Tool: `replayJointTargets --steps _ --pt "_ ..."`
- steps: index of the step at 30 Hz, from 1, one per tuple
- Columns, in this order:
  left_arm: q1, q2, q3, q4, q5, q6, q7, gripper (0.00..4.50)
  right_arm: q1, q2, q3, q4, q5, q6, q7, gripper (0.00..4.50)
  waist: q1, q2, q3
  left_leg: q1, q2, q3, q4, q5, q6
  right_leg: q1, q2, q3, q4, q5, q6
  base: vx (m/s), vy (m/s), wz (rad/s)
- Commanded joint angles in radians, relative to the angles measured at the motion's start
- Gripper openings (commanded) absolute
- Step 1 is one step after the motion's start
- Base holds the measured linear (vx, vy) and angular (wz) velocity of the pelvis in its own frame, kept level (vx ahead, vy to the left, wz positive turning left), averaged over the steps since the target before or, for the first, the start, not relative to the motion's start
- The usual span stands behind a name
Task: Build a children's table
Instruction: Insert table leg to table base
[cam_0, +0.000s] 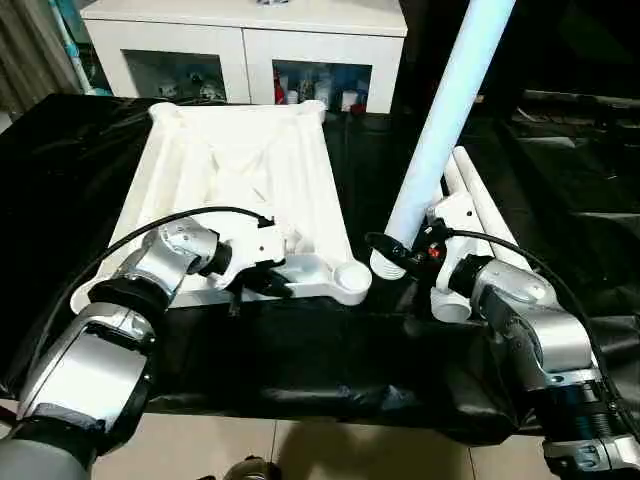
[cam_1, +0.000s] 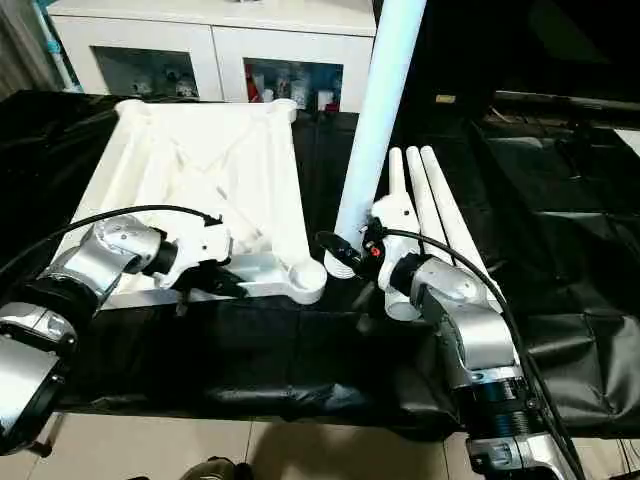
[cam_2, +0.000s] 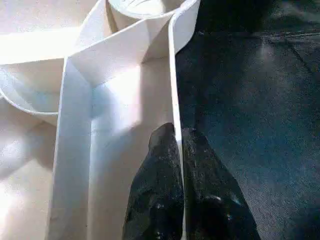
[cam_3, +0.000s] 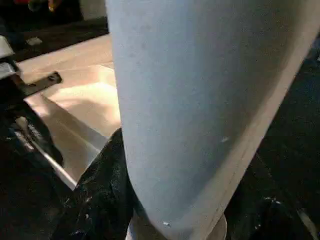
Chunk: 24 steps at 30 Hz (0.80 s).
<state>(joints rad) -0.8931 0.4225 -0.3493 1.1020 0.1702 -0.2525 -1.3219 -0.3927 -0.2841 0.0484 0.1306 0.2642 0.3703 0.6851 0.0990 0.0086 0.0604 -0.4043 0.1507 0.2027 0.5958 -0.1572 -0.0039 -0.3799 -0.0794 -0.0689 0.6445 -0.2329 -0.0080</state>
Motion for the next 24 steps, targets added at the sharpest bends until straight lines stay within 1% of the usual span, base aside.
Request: replayJointTargets --steps 1,2,3,4,5,6,7,8,9,10,11,12,16,17,21,24 --pt "0.022 -0.006 -0.017 -0.033 0.009 -0.006 -0.036 0.00 -0.015 0.005 0.003 -0.014 0.041 0.012 0.041 1.89 -0.001 0.010 -0.072 0.042 0.098 -0.048 -0.076 -0.287 -0.016 0.036 -0.108 0.061 -0.080 -0.004 -0.280 0.000 0.000 0.00" --pt "0.037 -0.003 -0.014 -0.053 0.003 0.001 -0.038 0.00 -0.016 0.007 0.005 -0.013 0.066 0.024 0.076 1.89 -0.002 0.009 -0.071 0.041 0.100 -0.047 -0.077 -0.284 -0.012 0.033 -0.107 0.062 -0.081 -0.008 -0.279 0.000 0.000 0.00" --pt "0.064 0.001 -0.010 -0.094 -0.009 0.018 -0.041 0.00 -0.018 0.005 0.022 0.003 0.081 0.029 0.126 1.89 -0.001 0.001 -0.070 0.041 0.101 -0.045 -0.076 -0.281 -0.004 0.033 -0.107 0.061 -0.081 -0.019 -0.283 0.000 0.000 0.00" --pt "0.064 0.001 -0.010 -0.094 -0.009 0.019 -0.041 0.00 -0.018 0.005 0.022 0.003 0.081 0.029 0.127 1.89 0.001 0.004 -0.071 0.041 0.102 -0.047 -0.075 -0.279 -0.004 0.034 -0.109 0.061 -0.079 -0.023 -0.285 0.000 0.000 0.00" --pt "0.078 0.003 -0.008 -0.114 -0.016 0.029 -0.046 0.00 -0.022 0.003 0.033 0.017 0.080 0.026 0.148 1.89 0.001 0.006 -0.069 0.041 0.101 -0.046 -0.076 -0.278 -0.003 0.031 -0.106 0.060 -0.081 -0.034 -0.282 0.000 0.000 0.00" --pt "0.078 0.003 -0.008 -0.114 -0.016 0.029 -0.046 0.00 -0.022 0.003 0.033 0.017 0.080 0.026 0.148 1.89 -0.001 0.006 -0.070 0.040 0.101 -0.046 -0.077 -0.280 -0.007 0.030 -0.106 0.061 -0.081 -0.043 -0.280 0.000 0.000 0.00" --pt "0.093 0.006 -0.006 -0.134 -0.022 0.035 -0.045 0.00 -0.030 0.004 0.044 0.040 0.075 0.023 0.165 1.89 0.000 0.007 -0.069 0.042 0.102 -0.046 -0.077 -0.285 -0.010 0.029 -0.106 0.061 -0.082 -0.052 -0.278 0.000 0.000 0.00" --pt "0.096 0.006 -0.006 -0.137 -0.023 0.036 -0.045 0.00 -0.034 0.006 0.047 0.049 0.072 0.021 0.168 1.89 0.000 0.000 -0.068 0.041 0.101 -0.046 -0.077 -0.284 -0.012 0.028 -0.108 0.061 -0.081 -0.068 -0.279 0.000 0.000 0.00" --pt "0.110 0.008 -0.003 -0.152 -0.026 0.039 -0.045 0.00 -0.052 0.012 0.059 0.090 0.058 0.012 0.180 1.89 -0.001 0.003 -0.068 0.041 0.100 -0.046 -0.077 -0.295 -0.021 0.027 -0.110 0.062 -0.084 -0.096 -0.276 0.000 0.000 0.00" --pt "0.110 0.008 -0.003 -0.153 -0.026 0.039 -0.045 0.00 -0.053 0.012 0.060 0.093 0.057 0.011 0.181 1.89 -0.001 0.003 -0.068 0.043 0.101 -0.046 -0.078 -0.299 -0.027 0.025 -0.109 0.063 -0.087 -0.117 -0.270 0.000 0.000 0.00" --pt "0.113 0.008 -0.002 -0.157 -0.026 0.040 -0.044 0.00 -0.058 0.013 0.065 0.105 0.051 0.006 0.186 1.89 -0.004 -0.016 -0.066 0.041 0.100 -0.043 -0.079 -0.297 -0.024 0.026 -0.107 0.063 -0.088 -0.123 -0.266 0.000 0.000 0.00" --pt "0.116 0.012 -0.002 -0.165 -0.023 0.044 -0.045 0.00 -0.072 0.015 0.075 0.137 0.033 -0.016 0.195 1.89 0.000 -0.014 -0.069 0.038 0.099 -0.044 -0.075 -0.260 -0.015 0.027 -0.112 0.063 -0.083 -0.116 -0.261 0.000 0.000 0.00" --pt "0.125 0.018 0.001 -0.186 -0.028 0.056 -0.053 0.00 -0.086 0.017 0.085 0.171 0.026 -0.028 0.211 1.89 -0.001 -0.012 -0.068 0.039 0.100 -0.043 -0.077 -0.251 -0.010 0.025 -0.106 0.061 -0.082 -0.096 -0.254 0.000 0.000 0.00" --pt "0.128 0.020 0.002 -0.193 -0.029 0.058 -0.055 0.00 -0.089 0.016 0.090 0.178 0.022 -0.032 0.215 1.89 0.000 -0.013 -0.069 0.040 0.101 -0.042 -0.077 -0.252 -0.010 0.025 -0.107 0.061 -0.082 -0.093 -0.254 0.000 0.000 0.00" --pt "0.140 0.030 0.002 -0.225 -0.032 0.069 -0.064 0.00 -0.097 0.013 0.099 0.204 0.018 -0.038 0.234 1.89 0.000 -0.014 -0.068 0.038 0.100 -0.042 -0.076 -0.250 -0.006 0.026 -0.109 0.063 -0.084 -0.098 -0.254 0.000 0.000 0.00" --pt "0.150 0.040 0.000 -0.252 -0.033 0.083 -0.069 0.00 -0.101 0.008 0.114 0.235 0.014 -0.042 0.262 1.89 -0.001 -0.012 -0.068 0.039 0.100 -0.042 -0.077 -0.257 -0.009 0.024 -0.105 0.061 -0.083 -0.107 -0.254 0.000 0.000 0.00"
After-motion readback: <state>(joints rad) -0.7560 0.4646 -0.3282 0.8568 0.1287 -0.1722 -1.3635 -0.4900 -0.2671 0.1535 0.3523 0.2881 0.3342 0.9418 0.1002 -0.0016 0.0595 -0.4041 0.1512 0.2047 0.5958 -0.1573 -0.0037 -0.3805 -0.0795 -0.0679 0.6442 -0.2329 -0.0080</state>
